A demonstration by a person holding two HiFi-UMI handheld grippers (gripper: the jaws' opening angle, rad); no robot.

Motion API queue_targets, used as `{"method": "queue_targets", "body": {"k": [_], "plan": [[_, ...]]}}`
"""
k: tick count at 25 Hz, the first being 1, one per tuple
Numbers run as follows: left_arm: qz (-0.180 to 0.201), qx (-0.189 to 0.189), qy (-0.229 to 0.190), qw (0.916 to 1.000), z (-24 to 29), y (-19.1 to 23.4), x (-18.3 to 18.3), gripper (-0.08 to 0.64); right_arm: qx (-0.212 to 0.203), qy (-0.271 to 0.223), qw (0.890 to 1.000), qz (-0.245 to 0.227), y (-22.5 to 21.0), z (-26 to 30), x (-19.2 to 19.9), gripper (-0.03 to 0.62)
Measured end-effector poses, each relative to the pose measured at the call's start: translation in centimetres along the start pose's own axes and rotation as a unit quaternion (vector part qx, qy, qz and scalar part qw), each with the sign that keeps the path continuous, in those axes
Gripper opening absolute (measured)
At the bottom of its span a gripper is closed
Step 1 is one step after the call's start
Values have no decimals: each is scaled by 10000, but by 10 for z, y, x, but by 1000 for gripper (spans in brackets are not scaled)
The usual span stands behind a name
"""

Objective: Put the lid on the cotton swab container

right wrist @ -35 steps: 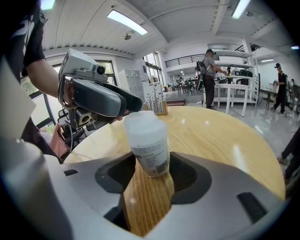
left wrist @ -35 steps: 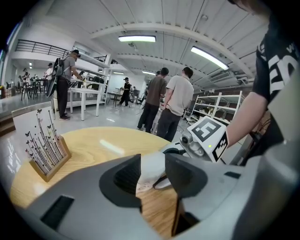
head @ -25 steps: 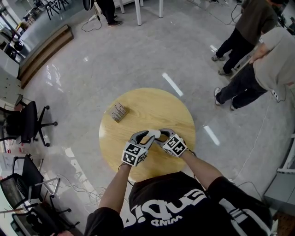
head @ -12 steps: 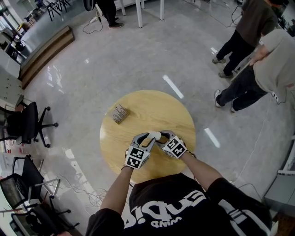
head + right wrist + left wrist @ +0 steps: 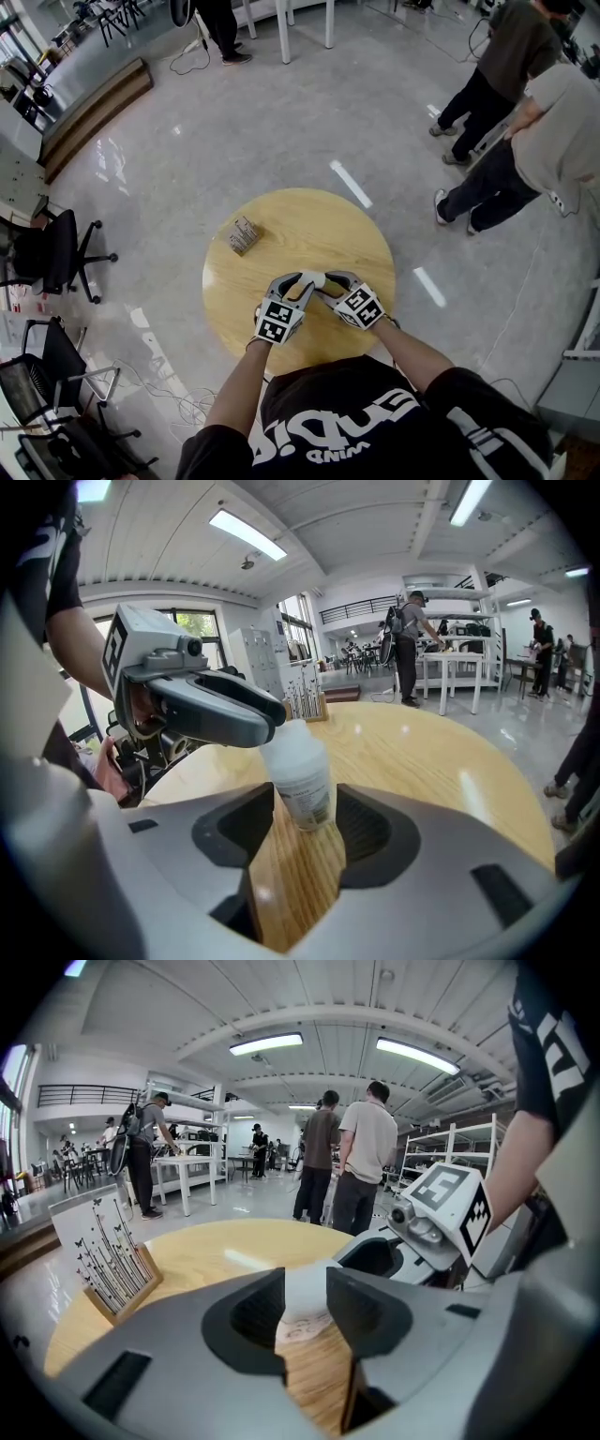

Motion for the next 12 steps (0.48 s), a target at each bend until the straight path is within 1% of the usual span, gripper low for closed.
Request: {"method": "queue_targets", "body": {"k": [3,8,12], "plan": [[-81,-36,-12,10000,-1,1,0,141,71,-116,9999,98,1,-11,-2,202],[-220,-25,7,9998,-3,-2,-3,141,150,-254,9993,216,4,-31,-3,169],[-428,-37,23,9991,-1,2,-4,141,193,-382,9988,241,4,-41,-11,155]]}}
Point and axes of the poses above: the fingertips, and each gripper's own axes: z forward along the fingers, y to its left, x out of its underside, the point moved 2 cm from there along -z, backward along the fingers
